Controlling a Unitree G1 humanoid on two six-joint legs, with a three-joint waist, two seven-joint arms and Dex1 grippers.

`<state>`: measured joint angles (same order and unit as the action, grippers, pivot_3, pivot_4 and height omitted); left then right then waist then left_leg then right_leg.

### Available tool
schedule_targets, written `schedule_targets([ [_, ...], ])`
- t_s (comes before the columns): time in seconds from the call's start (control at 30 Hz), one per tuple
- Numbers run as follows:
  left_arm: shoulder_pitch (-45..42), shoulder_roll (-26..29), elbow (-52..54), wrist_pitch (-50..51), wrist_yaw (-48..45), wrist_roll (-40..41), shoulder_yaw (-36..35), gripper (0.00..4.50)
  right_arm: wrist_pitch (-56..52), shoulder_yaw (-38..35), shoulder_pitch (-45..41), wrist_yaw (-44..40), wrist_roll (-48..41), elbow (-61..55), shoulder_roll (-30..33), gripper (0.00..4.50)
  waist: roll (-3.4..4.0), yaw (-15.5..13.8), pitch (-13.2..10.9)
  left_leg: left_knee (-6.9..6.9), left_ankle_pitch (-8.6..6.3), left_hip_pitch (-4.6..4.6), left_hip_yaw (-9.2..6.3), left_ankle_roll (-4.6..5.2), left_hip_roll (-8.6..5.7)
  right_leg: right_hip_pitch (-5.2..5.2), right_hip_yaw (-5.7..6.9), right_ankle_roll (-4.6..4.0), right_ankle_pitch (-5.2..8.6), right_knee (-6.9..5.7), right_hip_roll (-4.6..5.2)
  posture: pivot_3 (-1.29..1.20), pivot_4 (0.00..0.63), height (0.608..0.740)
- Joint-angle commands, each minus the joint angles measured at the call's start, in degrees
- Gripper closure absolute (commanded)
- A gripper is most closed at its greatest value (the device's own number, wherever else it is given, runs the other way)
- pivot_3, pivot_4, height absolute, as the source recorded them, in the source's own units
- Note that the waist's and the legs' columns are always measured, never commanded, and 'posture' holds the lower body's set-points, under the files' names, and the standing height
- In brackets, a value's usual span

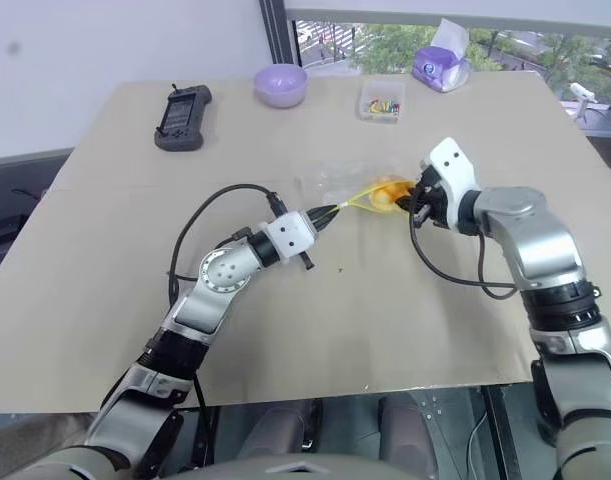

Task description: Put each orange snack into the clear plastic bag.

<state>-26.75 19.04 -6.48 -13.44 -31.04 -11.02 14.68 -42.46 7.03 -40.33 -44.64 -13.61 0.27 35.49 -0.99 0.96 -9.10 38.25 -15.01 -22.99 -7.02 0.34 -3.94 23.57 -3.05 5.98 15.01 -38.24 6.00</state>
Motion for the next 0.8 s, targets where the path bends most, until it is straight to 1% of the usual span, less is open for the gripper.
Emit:
schedule_targets([
  [0.03,-0.2,-0.9,2.9,-1.5,-1.9,1.7,1.7,4.50,-0.4,-0.8,-3.2,3.0,0.9,1.9,-2.4,4.50,0.00,0.0,0.0,0.00,0.00,0.00,0.00,0.00,0.00,0.00,0.00,0.00,0.00,0.00,0.00,0.00,0.150,0.740],
  [0.27,-0.3,-2.2,2.9,-2.0,-3.5,2.0,3.4,4.50,0.1,-2.2,-4.6,5.8,0.0,3.9,-8.1,4.50,0.01,0.0,0.0,-0.02,0.00,0.00,-0.01,0.00,0.00,0.01,0.00,0.00,0.00,0.01,0.00,0.00,0.150,0.740],
  [0.4,-0.7,-2.7,2.8,-1.8,-3.8,2.3,3.5,4.50,1.6,-2.1,-3.8,6.8,0.6,3.7,-9.5,4.50,0.01,0.0,0.0,-0.03,0.00,0.00,-0.01,0.00,-0.01,0.01,0.00,0.00,0.00,0.02,0.00,0.00,0.150,0.740],
  [0.43,-0.6,-2.8,2.8,-1.8,-3.9,2.4,3.5,4.50,1.9,-2.1,-3.6,7.0,0.9,3.7,-9.5,3.61,0.02,0.0,0.0,-0.03,0.00,0.00,-0.02,0.00,-0.01,0.01,0.00,0.00,0.00,0.02,0.00,0.00,0.150,0.740],
  [0.47,-0.6,-2.8,2.8,-1.7,-3.9,2.4,3.5,4.50,2.0,-2.0,-3.4,7.0,0.9,3.6,-9.5,3.17,0.02,0.0,0.0,-0.03,0.00,0.00,-0.02,0.00,-0.01,0.01,0.00,0.00,0.00,0.02,0.00,0.00,0.150,0.740],
  [0.5,-0.6,-2.9,2.8,-1.7,-4.0,2.4,3.5,4.50,1.9,-2.1,-3.1,6.9,0.7,3.2,-9.5,2.86,0.02,0.0,0.0,-0.03,0.00,0.00,-0.01,0.00,-0.02,0.01,0.00,0.00,0.00,0.02,0.00,0.00,0.150,0.740],
  [0.53,-0.6,-2.8,2.8,-1.7,-4.0,2.4,3.5,4.50,1.7,-2.2,-2.9,6.9,0.5,2.7,-9.5,2.42,0.02,0.0,0.0,-0.03,0.00,0.00,-0.01,0.00,-0.02,0.01,0.00,0.00,0.00,0.02,0.00,0.00,0.150,0.740],
  [0.57,-0.6,-2.8,2.7,-1.7,-3.9,2.3,3.4,4.50,1.5,-2.3,-2.7,6.8,0.4,2.3,-9.5,1.85,0.01,0.0,0.0,-0.03,0.00,0.00,-0.01,0.00,-0.02,0.01,0.00,0.00,0.00,0.02,0.00,0.00,0.150,0.740],
  [0.6,-0.7,-2.8,2.5,-1.7,-3.6,2.2,3.3,4.50,1.1,-2.4,-2.5,6.4,0.1,1.7,-9.2,1.48,0.02,0.0,0.0,-0.03,0.00,0.00,-0.02,0.00,-0.01,0.01,0.00,0.00,0.00,0.02,0.00,0.00,0.150,0.740],
  [0.63,-0.9,-2.8,2.2,-1.7,-3.3,2.0,3.1,4.50,0.5,-2.4,-2.1,5.5,-0.4,0.9,-8.4,0.93,0.02,0.1,0.0,-0.03,0.00,0.00,-0.01,0.00,-0.02,0.01,0.00,0.00,0.00,0.02,0.00,0.00,0.150,0.740],
  [0.67,-1.2,-2.8,2.0,-1.6,-2.9,1.9,2.8,4.50,0.0,-2.4,-1.6,4.5,-0.7,0.0,-7.4,0.75,0.02,0.0,0.0,-0.03,0.00,0.00,-0.01,0.00,-0.02,0.01,0.00,0.00,0.00,0.02,0.00,0.00,0.150,0.740],
  [0.8,-2.3,-2.8,0.8,-1.5,-1.4,1.3,2.0,4.50,-1.3,-4.0,-0.1,1.0,-2.9,-2.8,-3.3,0.75,0.02,-0.1,0.0,-0.03,0.00,-0.01,-0.03,0.00,-0.03,0.01,0.01,0.00,0.00,0.03,0.00,0.00,0.150,0.740],
])
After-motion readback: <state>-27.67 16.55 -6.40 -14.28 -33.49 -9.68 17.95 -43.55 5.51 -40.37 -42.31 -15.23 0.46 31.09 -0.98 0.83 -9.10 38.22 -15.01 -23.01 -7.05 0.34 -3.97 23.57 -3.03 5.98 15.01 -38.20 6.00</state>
